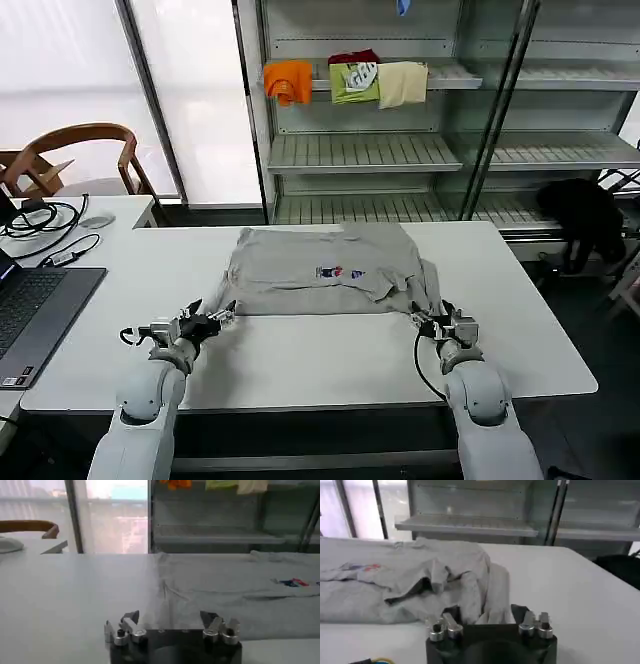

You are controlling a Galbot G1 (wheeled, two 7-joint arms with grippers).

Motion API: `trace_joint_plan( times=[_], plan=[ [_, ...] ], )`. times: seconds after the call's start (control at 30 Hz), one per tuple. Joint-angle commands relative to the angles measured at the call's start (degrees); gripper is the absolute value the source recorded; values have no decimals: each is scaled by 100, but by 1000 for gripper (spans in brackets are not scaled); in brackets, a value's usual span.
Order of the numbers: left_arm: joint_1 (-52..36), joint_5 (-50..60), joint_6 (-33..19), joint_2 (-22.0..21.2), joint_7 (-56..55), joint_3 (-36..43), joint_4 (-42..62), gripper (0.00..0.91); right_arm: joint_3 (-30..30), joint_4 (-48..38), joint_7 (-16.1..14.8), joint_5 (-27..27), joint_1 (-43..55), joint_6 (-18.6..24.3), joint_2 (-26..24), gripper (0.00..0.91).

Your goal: Fold and organize the clothes.

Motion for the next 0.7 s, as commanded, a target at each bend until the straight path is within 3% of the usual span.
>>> trace_joint_plan(
  times=[0.03, 0.7],
  plan=[
    [30, 84, 41, 11, 67, 16, 30, 10, -9, 79, -86, 36, -159, -37, -27, 0],
    [467, 254, -114, 34, 206, -47, -414, 0, -25, 780, -15, 402, -636, -53, -133, 0]
  ],
)
